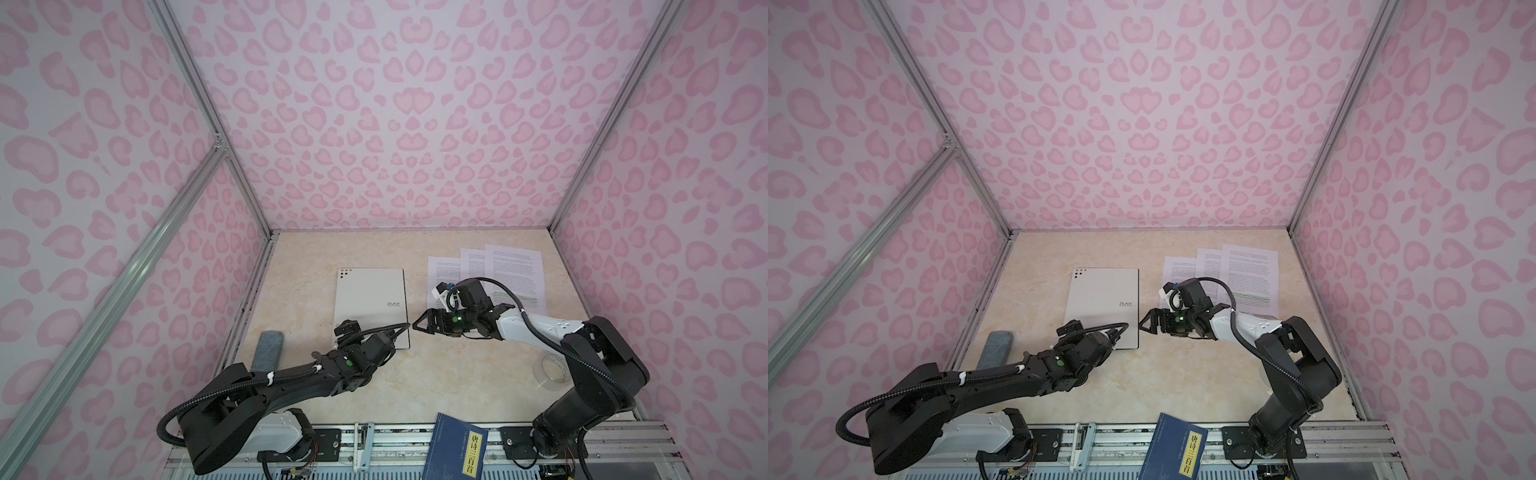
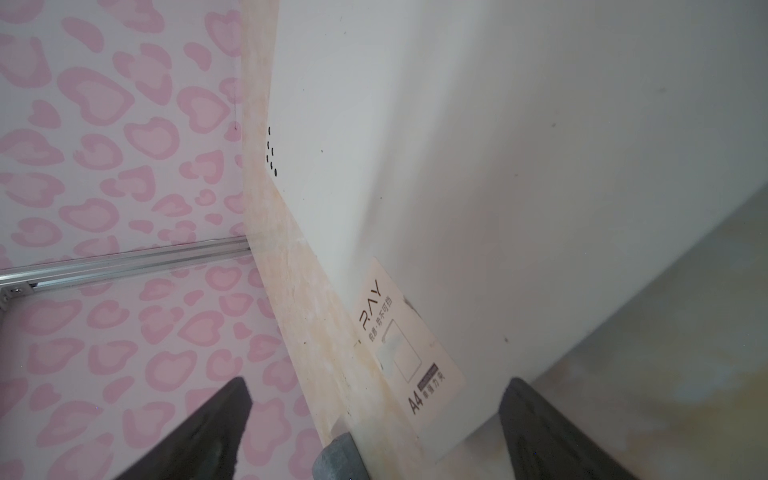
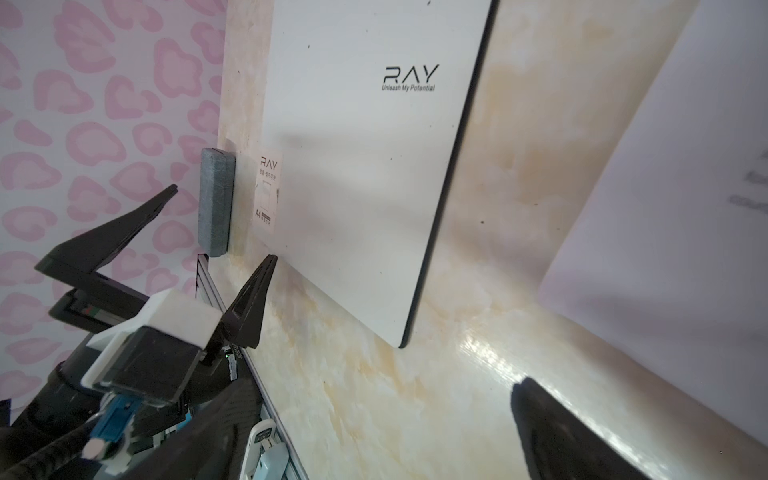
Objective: Put the files into the folder
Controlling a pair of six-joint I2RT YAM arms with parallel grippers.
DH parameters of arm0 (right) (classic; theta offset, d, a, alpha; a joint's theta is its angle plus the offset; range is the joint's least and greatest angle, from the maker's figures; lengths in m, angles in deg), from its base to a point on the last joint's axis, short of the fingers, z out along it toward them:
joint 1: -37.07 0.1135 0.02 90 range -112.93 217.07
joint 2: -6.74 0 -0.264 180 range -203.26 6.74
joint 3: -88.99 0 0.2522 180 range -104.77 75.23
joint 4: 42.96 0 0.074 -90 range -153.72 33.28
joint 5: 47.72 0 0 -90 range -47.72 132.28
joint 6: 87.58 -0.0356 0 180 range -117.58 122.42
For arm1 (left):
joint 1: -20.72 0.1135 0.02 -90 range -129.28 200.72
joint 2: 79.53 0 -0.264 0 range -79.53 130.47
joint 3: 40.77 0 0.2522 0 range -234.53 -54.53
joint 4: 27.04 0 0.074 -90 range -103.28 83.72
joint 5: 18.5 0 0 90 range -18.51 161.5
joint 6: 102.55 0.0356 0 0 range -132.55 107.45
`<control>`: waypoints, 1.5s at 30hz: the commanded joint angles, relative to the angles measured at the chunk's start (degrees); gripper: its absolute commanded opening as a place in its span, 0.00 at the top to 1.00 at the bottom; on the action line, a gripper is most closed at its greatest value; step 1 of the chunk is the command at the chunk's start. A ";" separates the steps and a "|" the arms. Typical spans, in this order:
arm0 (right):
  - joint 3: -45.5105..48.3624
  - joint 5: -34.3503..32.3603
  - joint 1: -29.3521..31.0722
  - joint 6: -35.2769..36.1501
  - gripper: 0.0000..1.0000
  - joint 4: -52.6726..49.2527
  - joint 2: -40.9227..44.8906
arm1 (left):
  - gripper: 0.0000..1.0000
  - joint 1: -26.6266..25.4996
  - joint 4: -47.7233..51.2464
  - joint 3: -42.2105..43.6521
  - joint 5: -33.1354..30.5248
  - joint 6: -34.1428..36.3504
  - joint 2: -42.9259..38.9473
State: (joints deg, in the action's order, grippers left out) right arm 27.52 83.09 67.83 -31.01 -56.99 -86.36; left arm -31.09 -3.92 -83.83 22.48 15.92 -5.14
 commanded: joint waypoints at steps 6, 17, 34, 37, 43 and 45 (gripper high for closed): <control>-0.81 0.57 0.18 -0.40 0.01 0.95 -0.24 | 0.03 0.04 2.83 0.92 4.55 4.34 -2.75; -1.42 0.84 0.12 -1.46 0.01 1.81 -0.63 | 0.03 0.04 -2.82 1.19 -0.55 6.46 3.19; -0.44 3.45 0.13 -4.13 0.01 7.08 -2.53 | 0.03 0.04 -12.26 2.01 -5.38 5.66 6.65; -0.24 3.82 0.09 -4.70 0.01 8.26 -2.87 | 0.03 0.07 -12.53 1.97 -5.74 5.20 6.96; 0.32 4.80 0.34 -5.95 0.01 10.64 -4.28 | 0.03 0.13 -12.31 1.54 -5.91 4.86 6.40; 0.74 5.01 0.36 -6.45 0.01 11.65 -4.59 | 0.03 0.13 -12.18 1.48 -6.09 4.65 6.31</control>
State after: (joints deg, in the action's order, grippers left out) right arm 27.63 87.16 68.09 -36.52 -48.38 -90.39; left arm -31.04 -14.63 -81.91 17.89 21.47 1.55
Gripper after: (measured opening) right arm 0.993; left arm 0.972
